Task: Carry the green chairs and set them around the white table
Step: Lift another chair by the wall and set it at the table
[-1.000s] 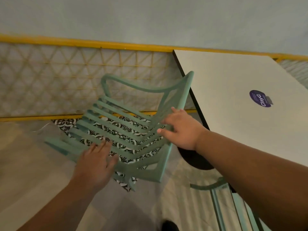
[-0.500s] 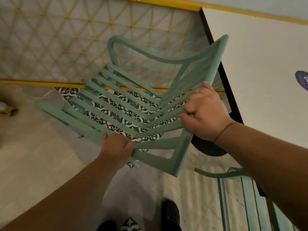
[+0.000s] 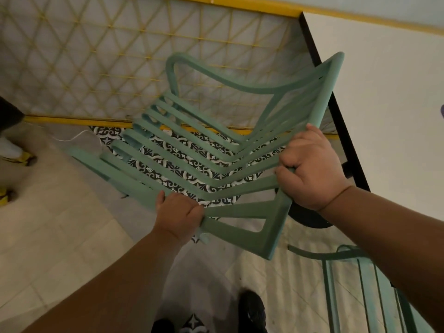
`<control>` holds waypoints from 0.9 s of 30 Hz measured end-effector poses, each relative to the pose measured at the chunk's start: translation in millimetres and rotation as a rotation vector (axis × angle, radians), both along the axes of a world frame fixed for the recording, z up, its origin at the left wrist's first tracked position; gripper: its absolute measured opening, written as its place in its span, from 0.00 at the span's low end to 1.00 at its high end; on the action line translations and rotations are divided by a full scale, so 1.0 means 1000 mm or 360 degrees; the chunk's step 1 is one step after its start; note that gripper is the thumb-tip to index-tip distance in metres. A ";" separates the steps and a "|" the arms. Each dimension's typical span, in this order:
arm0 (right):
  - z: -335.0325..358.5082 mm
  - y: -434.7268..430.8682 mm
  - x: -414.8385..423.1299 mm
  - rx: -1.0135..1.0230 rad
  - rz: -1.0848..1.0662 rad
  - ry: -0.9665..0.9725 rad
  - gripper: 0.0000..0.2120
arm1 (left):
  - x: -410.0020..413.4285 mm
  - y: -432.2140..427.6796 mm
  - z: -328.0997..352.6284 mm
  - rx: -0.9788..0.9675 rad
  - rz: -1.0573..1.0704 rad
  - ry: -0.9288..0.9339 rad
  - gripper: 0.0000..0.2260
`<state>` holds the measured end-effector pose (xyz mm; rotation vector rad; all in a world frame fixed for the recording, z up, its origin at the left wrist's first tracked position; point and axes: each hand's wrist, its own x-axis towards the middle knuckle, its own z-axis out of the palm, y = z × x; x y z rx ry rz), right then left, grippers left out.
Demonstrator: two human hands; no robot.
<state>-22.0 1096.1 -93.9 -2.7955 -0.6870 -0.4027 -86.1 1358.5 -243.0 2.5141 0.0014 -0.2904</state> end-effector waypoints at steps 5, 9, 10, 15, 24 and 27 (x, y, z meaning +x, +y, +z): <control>0.002 0.005 -0.010 0.0009 -0.0037 0.0022 0.15 | -0.004 0.004 0.001 0.0042 -0.0055 -0.0030 0.21; 0.003 0.014 -0.027 0.0047 -0.0046 0.0016 0.11 | -0.013 0.014 0.001 0.0044 -0.0128 -0.0078 0.18; 0.004 0.017 -0.032 0.0045 -0.0047 0.0018 0.11 | -0.016 0.018 -0.001 0.0078 -0.0160 -0.0104 0.17; 0.009 0.031 -0.057 0.0022 -0.0080 0.0044 0.11 | -0.026 0.036 -0.008 0.0110 -0.0232 -0.0214 0.14; 0.015 0.052 -0.094 0.0015 -0.0186 0.0106 0.14 | -0.037 0.063 -0.021 0.0152 -0.0382 -0.0351 0.14; 0.016 0.064 -0.101 0.0014 -0.0223 0.0113 0.15 | -0.035 0.073 -0.016 0.0052 -0.0343 -0.0267 0.13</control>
